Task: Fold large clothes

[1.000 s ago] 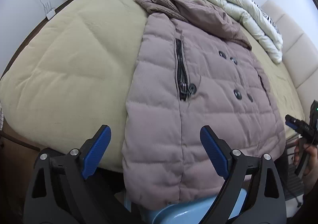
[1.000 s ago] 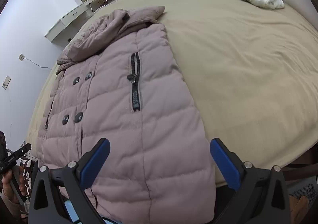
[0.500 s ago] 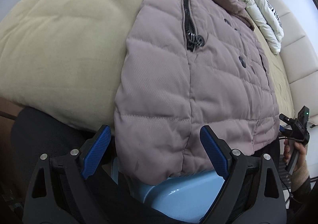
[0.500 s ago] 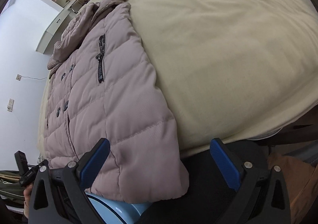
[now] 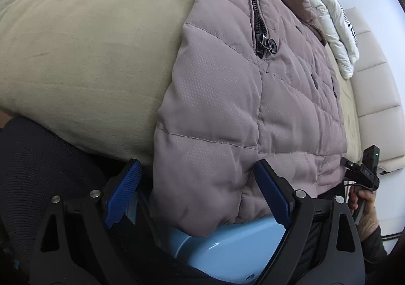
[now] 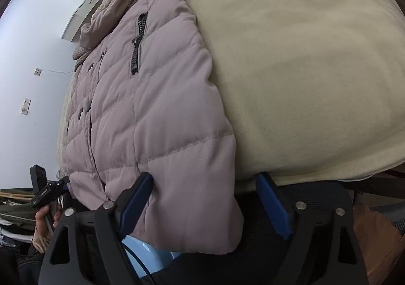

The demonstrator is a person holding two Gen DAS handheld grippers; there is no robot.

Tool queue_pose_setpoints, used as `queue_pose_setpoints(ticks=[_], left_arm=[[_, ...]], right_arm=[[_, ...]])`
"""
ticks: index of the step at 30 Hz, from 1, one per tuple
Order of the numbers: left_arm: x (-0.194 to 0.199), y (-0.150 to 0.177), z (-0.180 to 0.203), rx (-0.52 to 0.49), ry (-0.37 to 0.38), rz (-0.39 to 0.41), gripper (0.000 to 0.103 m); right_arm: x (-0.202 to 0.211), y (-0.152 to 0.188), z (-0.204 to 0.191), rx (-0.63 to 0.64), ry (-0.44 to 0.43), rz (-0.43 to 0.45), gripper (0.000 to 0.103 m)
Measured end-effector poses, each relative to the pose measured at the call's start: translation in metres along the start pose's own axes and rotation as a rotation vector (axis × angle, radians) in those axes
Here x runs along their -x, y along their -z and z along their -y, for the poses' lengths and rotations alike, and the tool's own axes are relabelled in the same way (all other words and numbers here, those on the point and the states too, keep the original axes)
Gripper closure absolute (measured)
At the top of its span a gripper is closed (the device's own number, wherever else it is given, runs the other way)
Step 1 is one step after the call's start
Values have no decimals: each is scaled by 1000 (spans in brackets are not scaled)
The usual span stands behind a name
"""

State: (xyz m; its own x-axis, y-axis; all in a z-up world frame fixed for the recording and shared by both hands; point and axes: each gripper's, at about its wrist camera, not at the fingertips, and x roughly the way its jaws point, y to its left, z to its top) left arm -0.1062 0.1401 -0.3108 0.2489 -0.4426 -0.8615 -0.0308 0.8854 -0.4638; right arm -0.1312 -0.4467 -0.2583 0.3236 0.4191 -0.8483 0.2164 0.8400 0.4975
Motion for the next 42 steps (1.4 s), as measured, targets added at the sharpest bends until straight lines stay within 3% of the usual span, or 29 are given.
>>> queue_pose_setpoints(ticks=[2,5,7,14,15,17,20,22,27,31,36,42], left_arm=[[-4,0,0,-3,39,-16,36],[-7,-1,-1,10,78,-26,48],[-6,-1,-3,17,97,-31,53],[-11,0,-8,45,120,-68,54],[-9,2,-6,40,117,-69,58],[-7,3,-3,20,100,-65,81],[1,4,2,-29,83,-74,94],[9,3,10,-66,71,-75,97],[34,2,25,-89,98,-58,99],[76,-8,28,1,252,36,100],[120,-48,40,63,440,167,100],[147,-118,53,67,546,304,100]], right_arm=[[0,0,1,13,-14,-19,25],[1,1,-1,36,-37,-36,38],[2,2,-3,51,-62,-52,51],[-3,-1,-2,29,-80,-63,53],[-4,-1,-4,29,-80,-64,56],[-2,0,-7,29,-93,-61,67],[2,4,-20,68,-73,-32,83],[6,7,-33,97,-51,-10,91],[30,15,-49,130,-60,61,94],[60,15,-61,119,-115,151,95],[94,-11,-87,137,-203,269,95],[121,-75,-114,139,-285,421,95]])
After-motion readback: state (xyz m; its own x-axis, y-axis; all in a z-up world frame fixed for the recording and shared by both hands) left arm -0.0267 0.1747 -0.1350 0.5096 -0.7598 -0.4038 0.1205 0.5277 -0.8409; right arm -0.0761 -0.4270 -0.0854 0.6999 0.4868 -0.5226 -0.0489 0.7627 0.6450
